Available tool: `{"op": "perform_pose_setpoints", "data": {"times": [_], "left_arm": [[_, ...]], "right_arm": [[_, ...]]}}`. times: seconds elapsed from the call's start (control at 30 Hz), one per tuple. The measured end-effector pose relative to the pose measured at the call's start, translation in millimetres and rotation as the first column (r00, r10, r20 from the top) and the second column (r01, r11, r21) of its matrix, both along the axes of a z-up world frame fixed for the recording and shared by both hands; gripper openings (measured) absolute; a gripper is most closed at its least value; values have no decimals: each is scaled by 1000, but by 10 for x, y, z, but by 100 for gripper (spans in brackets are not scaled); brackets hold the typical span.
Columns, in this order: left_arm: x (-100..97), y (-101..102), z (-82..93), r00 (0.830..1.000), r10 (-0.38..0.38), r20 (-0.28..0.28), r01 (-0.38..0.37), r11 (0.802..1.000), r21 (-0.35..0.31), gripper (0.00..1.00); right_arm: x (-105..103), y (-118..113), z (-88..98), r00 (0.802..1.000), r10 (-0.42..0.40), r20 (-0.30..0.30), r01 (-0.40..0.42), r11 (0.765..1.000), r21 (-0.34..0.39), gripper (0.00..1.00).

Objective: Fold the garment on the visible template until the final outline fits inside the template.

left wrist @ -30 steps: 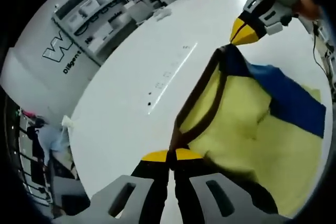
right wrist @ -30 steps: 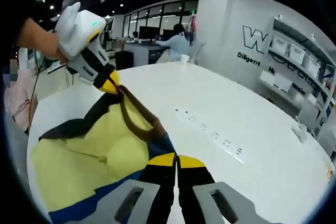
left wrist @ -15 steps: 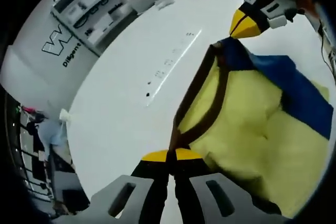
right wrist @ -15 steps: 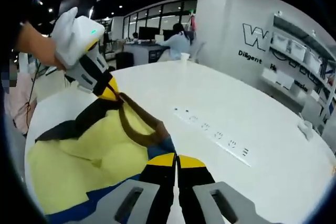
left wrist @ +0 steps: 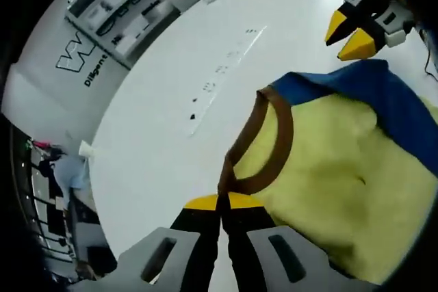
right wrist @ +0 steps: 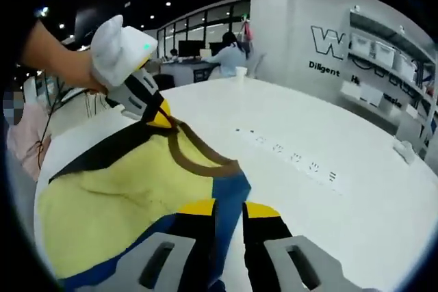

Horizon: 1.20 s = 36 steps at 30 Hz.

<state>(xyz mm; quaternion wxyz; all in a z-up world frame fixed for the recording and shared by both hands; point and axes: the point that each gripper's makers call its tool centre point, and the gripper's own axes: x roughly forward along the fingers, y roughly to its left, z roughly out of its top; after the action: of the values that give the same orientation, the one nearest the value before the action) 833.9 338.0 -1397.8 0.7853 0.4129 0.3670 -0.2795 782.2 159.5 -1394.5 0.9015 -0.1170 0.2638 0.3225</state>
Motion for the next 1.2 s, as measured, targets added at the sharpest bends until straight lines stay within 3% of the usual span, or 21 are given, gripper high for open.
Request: {"op": "perform_pose_setpoints", "data": {"times": [0.13,0.27,0.6,0.83,1.2], "left_arm": [[-104,26,-79,999,-17,-32,17,1000,3,7],[-131,32,-86,999,-25,-36,25,1000,-14,7],[-167,-57,-19,998,-67,-16,65,995,-73,33],[-295,-18,-26,997,-77,-27,74,994,-86,45],[-495,46,-27,993,-112,-35,107,988,-109,59]], "right_arm": [[-187,11,-5,1000,27,-12,-26,999,23,13],[-368,8,-124,995,95,-16,-96,994,-48,18],[-540,29,-122,991,134,-28,-136,989,-65,32],[-735,97,-221,979,202,-41,-205,974,-98,45],[-803,82,-264,974,218,-54,-223,966,-130,52]]}}
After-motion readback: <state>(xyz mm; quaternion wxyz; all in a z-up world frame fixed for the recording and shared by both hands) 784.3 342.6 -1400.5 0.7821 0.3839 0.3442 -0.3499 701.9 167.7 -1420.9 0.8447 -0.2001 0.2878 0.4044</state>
